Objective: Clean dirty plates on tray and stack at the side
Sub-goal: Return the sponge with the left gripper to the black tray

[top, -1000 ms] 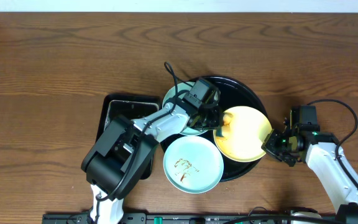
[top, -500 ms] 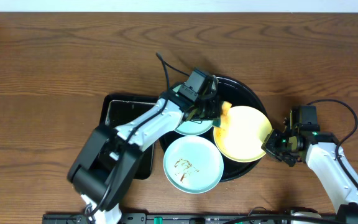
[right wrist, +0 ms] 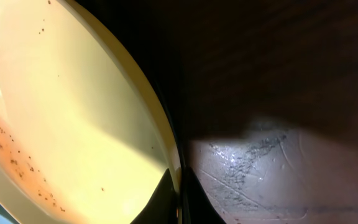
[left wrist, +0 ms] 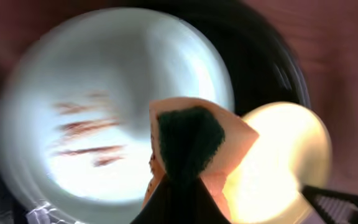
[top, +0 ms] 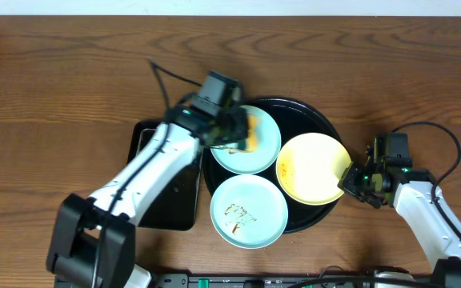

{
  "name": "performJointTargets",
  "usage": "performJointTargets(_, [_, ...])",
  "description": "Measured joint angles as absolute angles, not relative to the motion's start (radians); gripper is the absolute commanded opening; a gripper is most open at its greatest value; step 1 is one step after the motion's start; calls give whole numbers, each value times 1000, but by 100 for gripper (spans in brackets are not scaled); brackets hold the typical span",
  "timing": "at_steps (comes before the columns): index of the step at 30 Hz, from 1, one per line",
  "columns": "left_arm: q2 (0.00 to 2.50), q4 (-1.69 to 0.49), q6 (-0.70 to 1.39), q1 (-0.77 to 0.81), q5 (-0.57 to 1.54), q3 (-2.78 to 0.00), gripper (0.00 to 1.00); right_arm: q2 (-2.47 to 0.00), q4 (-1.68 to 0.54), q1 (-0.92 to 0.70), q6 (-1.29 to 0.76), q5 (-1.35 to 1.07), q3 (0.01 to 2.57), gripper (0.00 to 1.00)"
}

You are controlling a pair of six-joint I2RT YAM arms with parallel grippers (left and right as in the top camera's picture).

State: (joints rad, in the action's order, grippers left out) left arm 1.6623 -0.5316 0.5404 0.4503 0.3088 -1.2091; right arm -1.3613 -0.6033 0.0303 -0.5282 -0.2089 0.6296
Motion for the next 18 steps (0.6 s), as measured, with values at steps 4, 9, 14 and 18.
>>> performJointTargets(4, [1662,-600,510,371,270,-1209,7,-1382,-642,30,-486,-204,673,1])
performJointTargets(9, [1662,-645,472,291,253,-1209,7,-1387,-706,27,-408,-186,788,1])
performJointTargets(14, [1662,-675,453,221,247,-1209,7,-1387,-755,-27,-340,-176,939,1])
performJointTargets(18, [1662,-688,440,190,242,-1209,7,-1387,-797,-105,-310,-113,1022,1])
